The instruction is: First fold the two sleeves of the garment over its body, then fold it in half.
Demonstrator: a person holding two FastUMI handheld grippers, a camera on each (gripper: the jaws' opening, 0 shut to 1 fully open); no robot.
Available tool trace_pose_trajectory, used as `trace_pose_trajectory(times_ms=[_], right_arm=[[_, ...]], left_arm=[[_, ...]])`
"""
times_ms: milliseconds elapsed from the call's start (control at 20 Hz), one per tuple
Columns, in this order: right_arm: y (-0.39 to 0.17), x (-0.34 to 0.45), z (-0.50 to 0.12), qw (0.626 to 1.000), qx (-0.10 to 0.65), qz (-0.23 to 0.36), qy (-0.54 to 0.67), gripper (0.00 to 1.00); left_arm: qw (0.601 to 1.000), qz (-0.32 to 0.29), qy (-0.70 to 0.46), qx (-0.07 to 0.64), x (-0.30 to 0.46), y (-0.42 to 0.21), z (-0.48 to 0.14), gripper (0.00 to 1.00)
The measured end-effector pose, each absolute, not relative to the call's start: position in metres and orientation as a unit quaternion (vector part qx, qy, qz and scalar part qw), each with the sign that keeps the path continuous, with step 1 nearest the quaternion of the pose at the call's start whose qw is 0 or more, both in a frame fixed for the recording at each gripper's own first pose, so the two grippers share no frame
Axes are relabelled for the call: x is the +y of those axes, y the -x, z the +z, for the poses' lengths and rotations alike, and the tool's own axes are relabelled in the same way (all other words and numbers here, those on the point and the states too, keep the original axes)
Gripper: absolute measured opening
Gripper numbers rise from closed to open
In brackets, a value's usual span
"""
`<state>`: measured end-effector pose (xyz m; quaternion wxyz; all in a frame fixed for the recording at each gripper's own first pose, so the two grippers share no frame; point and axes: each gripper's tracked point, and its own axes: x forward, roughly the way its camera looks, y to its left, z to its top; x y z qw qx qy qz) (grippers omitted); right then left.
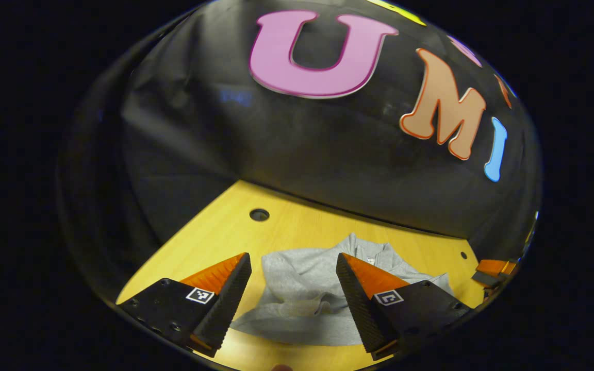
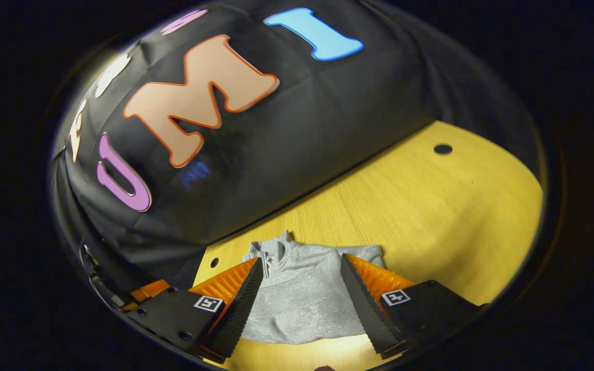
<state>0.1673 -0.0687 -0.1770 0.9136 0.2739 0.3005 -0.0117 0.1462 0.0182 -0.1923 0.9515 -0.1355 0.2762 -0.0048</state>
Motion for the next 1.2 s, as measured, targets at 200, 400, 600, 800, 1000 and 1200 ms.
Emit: trace_pose_trajectory(times_ms=[200, 400, 600, 800, 1000, 1200], right_arm=[[-0.148, -0.073, -0.111, 0.958, 0.212, -0.004, -0.192, 0.95], [-0.127, -0.077, -0.057, 0.985, 0.135, 0.009, -0.108, 0.96], [-0.117, -0.079, -0.023, 0.996, 0.075, 0.010, -0.042, 0.95], [-0.110, -0.067, 0.005, 0.998, 0.047, 0.015, -0.034, 0.95], [-0.099, -0.056, 0.007, 0.998, 0.042, 0.019, -0.030, 0.91], [-0.092, -0.043, 0.001, 0.998, 0.040, 0.030, -0.036, 0.91]], left_arm=[[0.978, 0.014, 0.052, 0.201, 0.023, -0.130, -0.143, 0.96], [0.988, 0.009, 0.026, 0.155, 0.015, -0.106, -0.112, 0.95], [0.990, 0.021, 0.022, 0.139, 0.027, -0.086, -0.096, 0.97], [0.994, 0.029, 0.022, 0.102, 0.035, -0.076, -0.061, 0.96], [0.997, 0.030, 0.004, 0.070, 0.042, -0.075, -0.035, 0.96], [0.997, 0.030, -0.005, 0.067, 0.048, -0.072, -0.031, 0.96]])
